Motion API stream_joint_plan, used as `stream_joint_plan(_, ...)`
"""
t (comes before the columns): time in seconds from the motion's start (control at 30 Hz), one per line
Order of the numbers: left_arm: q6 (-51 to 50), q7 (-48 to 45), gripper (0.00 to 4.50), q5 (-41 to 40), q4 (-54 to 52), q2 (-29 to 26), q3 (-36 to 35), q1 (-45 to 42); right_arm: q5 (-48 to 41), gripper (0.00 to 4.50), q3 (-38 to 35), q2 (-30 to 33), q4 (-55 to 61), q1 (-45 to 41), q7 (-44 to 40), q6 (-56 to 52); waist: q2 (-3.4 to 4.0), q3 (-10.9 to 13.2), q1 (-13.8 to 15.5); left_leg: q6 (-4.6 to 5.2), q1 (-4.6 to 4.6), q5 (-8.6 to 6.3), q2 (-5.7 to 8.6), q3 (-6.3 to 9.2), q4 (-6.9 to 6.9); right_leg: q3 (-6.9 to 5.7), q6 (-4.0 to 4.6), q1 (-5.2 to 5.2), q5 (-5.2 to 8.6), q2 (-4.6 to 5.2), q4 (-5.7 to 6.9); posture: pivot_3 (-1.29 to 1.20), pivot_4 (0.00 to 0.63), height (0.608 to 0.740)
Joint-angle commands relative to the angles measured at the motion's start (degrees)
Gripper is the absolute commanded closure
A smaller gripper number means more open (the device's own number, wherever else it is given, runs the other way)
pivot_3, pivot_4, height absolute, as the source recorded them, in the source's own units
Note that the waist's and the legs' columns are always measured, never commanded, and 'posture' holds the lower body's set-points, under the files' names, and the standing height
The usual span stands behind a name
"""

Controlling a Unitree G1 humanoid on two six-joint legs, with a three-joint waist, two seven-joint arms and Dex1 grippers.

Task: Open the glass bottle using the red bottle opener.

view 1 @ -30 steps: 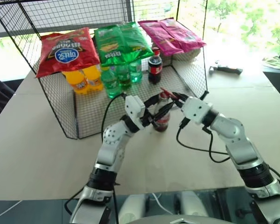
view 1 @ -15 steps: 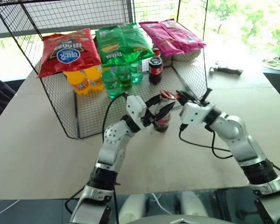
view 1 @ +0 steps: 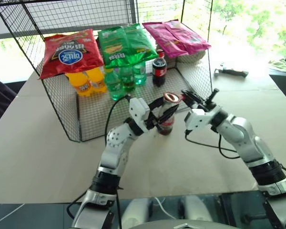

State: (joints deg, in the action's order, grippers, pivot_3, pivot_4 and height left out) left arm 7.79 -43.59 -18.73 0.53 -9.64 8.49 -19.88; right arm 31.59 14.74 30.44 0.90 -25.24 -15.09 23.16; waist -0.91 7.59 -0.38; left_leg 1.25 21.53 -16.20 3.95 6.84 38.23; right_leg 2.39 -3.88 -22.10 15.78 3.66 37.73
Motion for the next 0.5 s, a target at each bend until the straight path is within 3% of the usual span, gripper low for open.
stream_joint_plan(0.03, -1.5, 0.5, 2.84, 1.7, 1.8, 0.4, 1.4, 0.5, 2.0, 4.50, 1.6, 1.2, 0.8, -1.5, -0.5, 3.8, 0.00, 0.0, 0.0, 0.00, 0.00, 0.00, 0.00, -0.01, 0.00, 0.01, 0.00, 0.00, 0.00, 0.00, 0.00, 0.00, 0.150, 0.740)
stream_joint_plan(0.5, -1.5, 0.4, 2.84, 1.8, 1.9, 0.8, 1.7, 0.6, 0.6, 4.50, -2.1, 5.1, 0.0, -7.9, -1.5, 4.9, 0.02, 0.0, 0.2, 0.00, 0.03, 0.00, 0.02, 0.00, -0.01, 0.00, 0.00, -0.01, 0.00, 0.02, -0.06, 0.00, 0.150, 0.740)
